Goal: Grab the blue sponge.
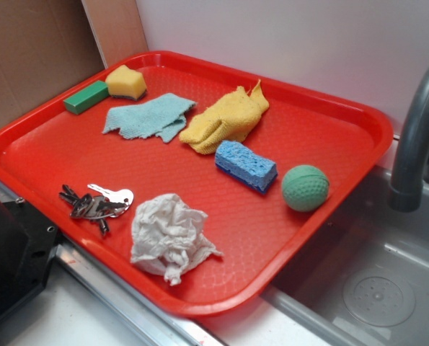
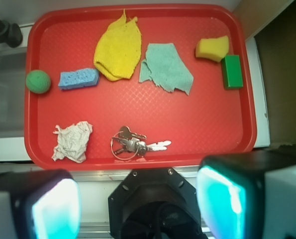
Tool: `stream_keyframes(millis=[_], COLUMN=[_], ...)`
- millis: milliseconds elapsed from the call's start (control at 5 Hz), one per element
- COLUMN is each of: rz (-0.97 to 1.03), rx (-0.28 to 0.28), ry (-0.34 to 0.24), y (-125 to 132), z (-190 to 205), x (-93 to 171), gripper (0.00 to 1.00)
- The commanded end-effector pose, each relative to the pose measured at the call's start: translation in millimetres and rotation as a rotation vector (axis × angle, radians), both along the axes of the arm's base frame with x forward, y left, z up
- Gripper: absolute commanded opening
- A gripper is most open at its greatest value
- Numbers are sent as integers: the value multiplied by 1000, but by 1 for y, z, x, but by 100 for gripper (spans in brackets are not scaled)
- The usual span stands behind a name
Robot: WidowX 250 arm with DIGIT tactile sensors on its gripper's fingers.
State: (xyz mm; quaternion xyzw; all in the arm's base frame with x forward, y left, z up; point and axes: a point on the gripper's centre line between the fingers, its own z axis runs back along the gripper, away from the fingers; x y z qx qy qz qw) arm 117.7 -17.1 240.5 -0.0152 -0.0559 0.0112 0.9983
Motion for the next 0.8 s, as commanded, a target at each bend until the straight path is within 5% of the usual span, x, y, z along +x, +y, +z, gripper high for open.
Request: stream_keyframes(millis=[0,200,600], rz=[-493,-743,-1241], rx=[91,71,72], ry=[3,-21,-80], y=[-55,-84,-96], z=[-53,-89,-146], x=[70,84,51], gripper=[100,100,100])
